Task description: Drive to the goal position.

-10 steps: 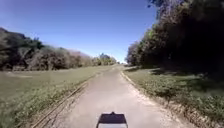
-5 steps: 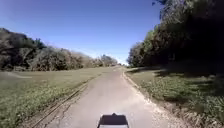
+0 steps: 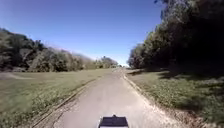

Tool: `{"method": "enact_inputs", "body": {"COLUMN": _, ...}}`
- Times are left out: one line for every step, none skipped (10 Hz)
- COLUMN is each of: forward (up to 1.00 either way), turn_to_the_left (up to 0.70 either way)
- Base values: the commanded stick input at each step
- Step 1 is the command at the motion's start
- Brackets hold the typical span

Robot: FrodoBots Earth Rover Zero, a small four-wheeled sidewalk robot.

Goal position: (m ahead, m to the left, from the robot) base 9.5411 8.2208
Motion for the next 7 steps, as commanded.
{"method": "enact_inputs", "body": {"forward": 0.5, "turn_to_the_left": 0.0}}
{"method": "enact_inputs", "body": {"forward": 0.5, "turn_to_the_left": 0.0}}
{"method": "enact_inputs", "body": {"forward": 0.5, "turn_to_the_left": 0.0}}
{"method": "enact_inputs", "body": {"forward": 0.5, "turn_to_the_left": 0.0}}
{"method": "enact_inputs", "body": {"forward": 0.5, "turn_to_the_left": 0.0}}
{"method": "enact_inputs", "body": {"forward": 0.5, "turn_to_the_left": 0.0}}
{"method": "enact_inputs", "body": {"forward": 0.5, "turn_to_the_left": 0.0}}
